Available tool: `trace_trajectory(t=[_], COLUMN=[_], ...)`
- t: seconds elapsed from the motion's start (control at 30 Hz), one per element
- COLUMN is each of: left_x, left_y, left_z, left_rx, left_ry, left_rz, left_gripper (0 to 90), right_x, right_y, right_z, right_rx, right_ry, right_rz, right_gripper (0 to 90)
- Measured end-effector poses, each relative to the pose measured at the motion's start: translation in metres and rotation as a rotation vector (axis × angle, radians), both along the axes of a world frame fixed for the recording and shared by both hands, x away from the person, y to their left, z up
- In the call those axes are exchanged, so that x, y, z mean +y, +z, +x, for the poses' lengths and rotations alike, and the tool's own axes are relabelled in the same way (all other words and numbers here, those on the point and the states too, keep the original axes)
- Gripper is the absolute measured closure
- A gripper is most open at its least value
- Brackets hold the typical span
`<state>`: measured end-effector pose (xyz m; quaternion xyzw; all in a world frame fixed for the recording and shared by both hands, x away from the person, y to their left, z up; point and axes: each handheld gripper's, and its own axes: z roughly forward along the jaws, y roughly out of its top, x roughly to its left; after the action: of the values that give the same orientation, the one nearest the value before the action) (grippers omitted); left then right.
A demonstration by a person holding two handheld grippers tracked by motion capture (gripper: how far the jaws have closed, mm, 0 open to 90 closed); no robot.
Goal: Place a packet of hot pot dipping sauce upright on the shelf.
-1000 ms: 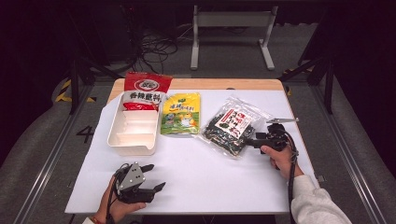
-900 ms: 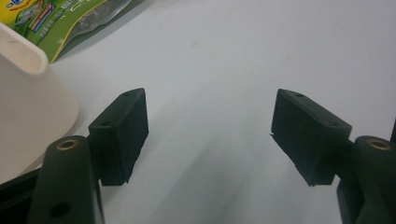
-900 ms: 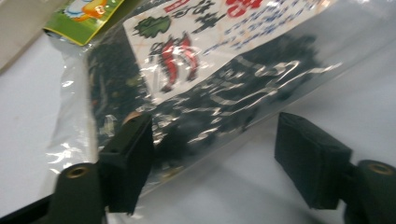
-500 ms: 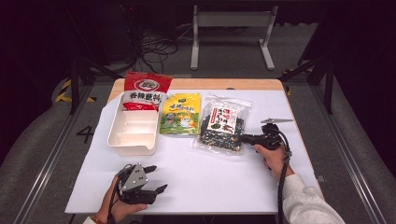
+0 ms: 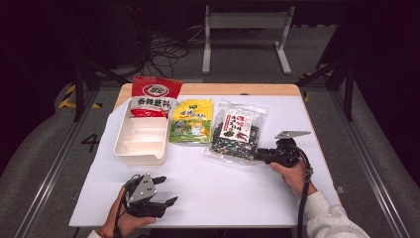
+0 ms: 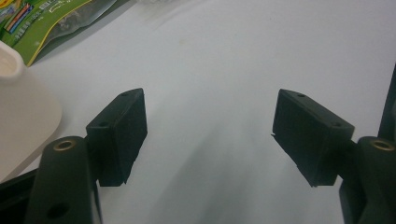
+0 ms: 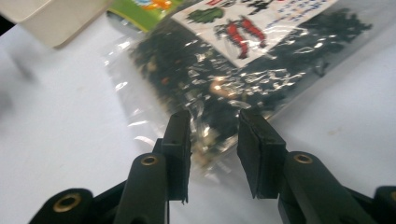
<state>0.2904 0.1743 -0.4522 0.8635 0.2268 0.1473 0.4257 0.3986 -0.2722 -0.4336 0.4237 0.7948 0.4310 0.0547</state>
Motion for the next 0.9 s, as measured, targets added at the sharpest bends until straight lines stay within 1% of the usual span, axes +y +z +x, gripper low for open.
trace_trajectory(t=[0.1,0.13,0.17,0.2,0.23,0.3,0.37,0.4,0.43,0.5,0.6,0.63,0.73,0.77,0.8,0.83,0.9], left_x=[-0.001,-0.001,-0.001,-0.002,-0.002,-0.003,-0.004,-0.004,-0.004,-0.005,-0.006,-0.006,-0.006,-0.006,-0.007,-0.008,-0.011], left_y=[0.000,0.000,0.000,0.000,0.000,0.000,-0.001,-0.001,-0.001,-0.002,-0.002,-0.002,-0.002,-0.002,-0.003,-0.003,-0.004], left_z=[0.000,0.000,0.000,0.000,0.000,0.002,0.002,0.002,0.003,0.004,0.005,0.005,0.006,0.006,0.007,0.007,0.008], left_rx=[0.002,0.002,0.002,0.006,0.006,0.008,0.011,0.012,0.014,0.021,0.023,0.026,0.032,0.037,0.037,0.046,0.048], left_ry=[-0.002,-0.002,-0.004,-0.004,-0.004,-0.008,-0.011,-0.013,-0.014,-0.014,-0.016,-0.016,-0.016,-0.015,-0.017,-0.020,-0.025], left_rz=[0.000,0.000,0.004,0.005,0.005,0.008,0.006,0.005,0.004,0.004,0.003,0.000,-0.007,-0.006,-0.004,-0.012,-0.008], left_gripper=[26.8,26.8,26.8,26.5,26.3,26.3,26.2,26.2,26.2,26.2,26.2,26.2,26.2,26.2,26.2,26.2,26.2], right_x=[0.001,0.001,0.001,0.002,0.002,0.004,0.004,0.005,0.006,0.010,0.019,0.020,0.019,0.019,0.019,0.019,0.020], right_y=[0.004,0.004,0.004,0.004,0.004,0.002,0.001,0.000,0.000,-0.002,-0.005,-0.006,-0.006,-0.005,-0.005,-0.005,-0.005], right_z=[-0.008,-0.008,-0.011,-0.016,-0.016,-0.017,-0.018,-0.018,-0.019,-0.019,-0.021,-0.021,-0.022,-0.023,-0.023,-0.024,-0.025], right_rx=[-0.020,-0.020,-0.026,-0.046,-0.046,-0.050,-0.051,-0.061,-0.075,-0.101,-0.130,-0.132,-0.142,-0.145,-0.146,-0.142,-0.142], right_ry=[0.014,0.014,0.029,0.075,0.075,0.094,0.092,0.094,0.096,0.110,0.150,0.157,0.176,0.181,0.192,0.202,0.221], right_rz=[-0.012,-0.012,-0.019,-0.032,-0.032,-0.060,-0.085,-0.094,-0.106,-0.125,-0.178,-0.185,-0.182,-0.183,-0.182,-0.181,-0.176], right_gripper=[59.4,59.4,58.1,55.2,55.2,51.8,52.6,53.1,54.7,63.3,75.6,78.1,87.6,89.0,89.3,89.4,89.5])
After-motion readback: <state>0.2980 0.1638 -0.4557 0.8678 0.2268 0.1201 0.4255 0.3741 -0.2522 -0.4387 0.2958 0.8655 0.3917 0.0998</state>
